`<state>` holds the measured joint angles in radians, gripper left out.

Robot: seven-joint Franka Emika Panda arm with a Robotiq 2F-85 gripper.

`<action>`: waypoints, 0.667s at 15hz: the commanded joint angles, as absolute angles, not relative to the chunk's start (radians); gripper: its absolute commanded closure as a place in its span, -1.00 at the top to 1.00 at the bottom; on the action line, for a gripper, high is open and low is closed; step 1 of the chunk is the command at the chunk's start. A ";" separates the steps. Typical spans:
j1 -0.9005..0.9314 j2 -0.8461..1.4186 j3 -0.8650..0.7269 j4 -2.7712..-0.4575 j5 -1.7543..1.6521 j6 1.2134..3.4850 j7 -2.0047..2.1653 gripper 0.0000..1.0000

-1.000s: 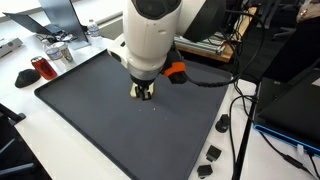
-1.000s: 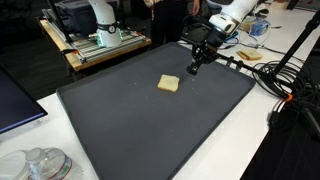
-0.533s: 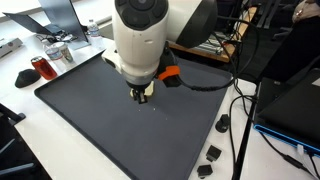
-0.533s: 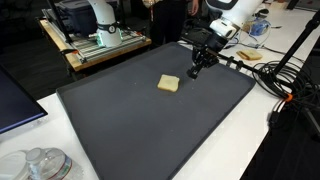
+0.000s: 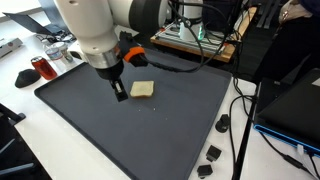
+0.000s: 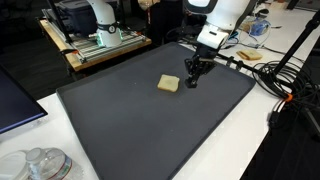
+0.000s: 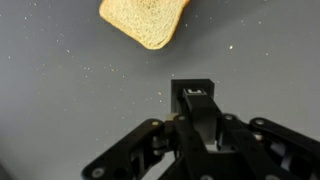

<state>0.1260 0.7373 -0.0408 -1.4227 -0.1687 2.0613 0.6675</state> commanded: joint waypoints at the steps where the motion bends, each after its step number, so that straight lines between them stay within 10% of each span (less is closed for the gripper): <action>1: 0.026 0.650 -0.009 -1.549 -0.046 2.122 0.432 -0.89; 10: -0.151 0.594 0.008 -1.631 0.123 2.114 -0.080 -0.89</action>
